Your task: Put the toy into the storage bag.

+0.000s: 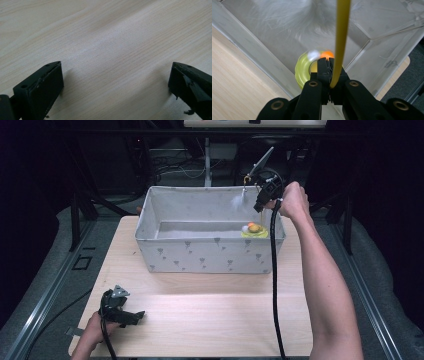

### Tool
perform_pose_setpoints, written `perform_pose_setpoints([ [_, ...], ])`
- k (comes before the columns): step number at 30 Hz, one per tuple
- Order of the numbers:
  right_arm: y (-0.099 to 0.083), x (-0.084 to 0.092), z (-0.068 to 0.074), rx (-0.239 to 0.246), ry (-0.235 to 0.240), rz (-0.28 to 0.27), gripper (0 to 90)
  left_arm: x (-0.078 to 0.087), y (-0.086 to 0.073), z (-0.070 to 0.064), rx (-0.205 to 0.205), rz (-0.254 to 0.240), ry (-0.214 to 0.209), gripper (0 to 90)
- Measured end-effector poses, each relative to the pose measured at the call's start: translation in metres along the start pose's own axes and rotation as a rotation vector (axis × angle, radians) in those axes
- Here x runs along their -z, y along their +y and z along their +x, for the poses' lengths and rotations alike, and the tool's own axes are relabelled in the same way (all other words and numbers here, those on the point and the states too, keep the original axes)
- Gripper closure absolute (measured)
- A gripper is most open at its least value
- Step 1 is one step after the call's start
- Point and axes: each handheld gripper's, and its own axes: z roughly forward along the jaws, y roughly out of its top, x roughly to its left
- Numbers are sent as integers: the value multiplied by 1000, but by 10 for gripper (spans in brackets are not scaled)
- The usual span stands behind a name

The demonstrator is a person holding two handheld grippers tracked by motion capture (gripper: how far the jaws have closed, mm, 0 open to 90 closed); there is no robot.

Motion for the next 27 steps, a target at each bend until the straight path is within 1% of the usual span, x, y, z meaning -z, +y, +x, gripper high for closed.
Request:
perform_pose_setpoints([
  [5,-4,-8,-1,0,11,19,879,0,0,0,0,0,0,0],
  [6,-5,-10,-1,-4,15,16,879,0,0,0,0,0,0,0],
  [7,-6,-12,-2,1,15,21,879,0,0,0,0,0,0,0],
  [14,-16,-24,-6,-12,29,35,879,0,0,0,-1,0,0,0],
  [27,-33,-39,-10,-10,45,78,879,0,0,0,0,0,1,0],
])
